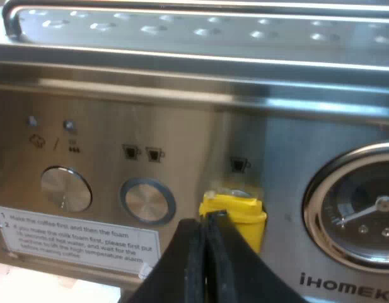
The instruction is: Place mug into machine
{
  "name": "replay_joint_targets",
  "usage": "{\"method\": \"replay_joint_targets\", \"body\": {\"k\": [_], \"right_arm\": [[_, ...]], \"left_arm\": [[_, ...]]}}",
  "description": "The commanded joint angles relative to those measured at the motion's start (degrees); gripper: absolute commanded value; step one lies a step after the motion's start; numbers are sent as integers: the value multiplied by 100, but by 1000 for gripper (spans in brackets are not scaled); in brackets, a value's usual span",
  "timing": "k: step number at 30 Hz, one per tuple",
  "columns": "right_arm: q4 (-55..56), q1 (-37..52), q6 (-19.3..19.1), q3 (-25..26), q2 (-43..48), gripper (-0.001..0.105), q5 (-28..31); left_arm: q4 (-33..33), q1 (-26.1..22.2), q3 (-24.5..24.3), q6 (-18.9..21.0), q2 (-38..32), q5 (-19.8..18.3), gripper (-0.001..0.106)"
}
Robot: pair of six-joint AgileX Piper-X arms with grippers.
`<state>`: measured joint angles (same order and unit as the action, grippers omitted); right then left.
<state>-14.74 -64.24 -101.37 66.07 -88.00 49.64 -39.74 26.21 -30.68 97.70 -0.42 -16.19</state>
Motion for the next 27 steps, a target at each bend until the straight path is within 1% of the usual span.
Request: {"method": "replay_joint_targets", "body": {"k": [1, 5, 7, 12, 13, 14, 15, 16, 17, 18, 21, 22, 24, 27], "right_arm": [[-44, 280, -88, 63, -4, 0, 284], [-44, 475, 3, 63, -4, 0, 238], [-44, 540, 3, 63, -4, 0, 65], [85, 416, -51, 63, 44, 0, 63], [158, 349, -40, 63, 70, 2, 63], [206, 301, -37, 63, 99, 5, 63], [294, 214, -37, 63, 142, 10, 63], [365, 101, -37, 63, 189, 18, 52], [388, 38, -37, 63, 219, 21, 55], [476, -89, -37, 53, 291, 31, 56], [817, -418, -26, 52, 497, 48, 66], [930, -518, -26, 52, 590, 51, 66], [1132, -662, 23, 52, 719, 54, 66], [1474, -828, 120, 52, 984, 54, 66]], "left_arm": [[27, 27, -32, -4, -51, 8, 85], [27, 27, -32, -4, -51, 8, 85], [27, 27, -32, -4, -51, 8, 85], [27, 27, -32, -4, -51, 8, 85], [27, 27, -32, -4, -51, 8, 85], [27, 27, -32, -4, -51, 8, 85], [27, 27, -32, -18, -51, 8, 85], [27, 27, -32, -20, -51, 8, 85], [27, 27, -32, -19, -51, 8, 85], [27, 27, -32, -19, -51, 8, 85], [60, 27, -32, -19, -51, 8, 85], [92, 27, -32, -19, -51, 8, 85], [167, 27, -32, -19, -51, 8, 85], [346, 27, -32, -19, -51, 8, 85]]}}
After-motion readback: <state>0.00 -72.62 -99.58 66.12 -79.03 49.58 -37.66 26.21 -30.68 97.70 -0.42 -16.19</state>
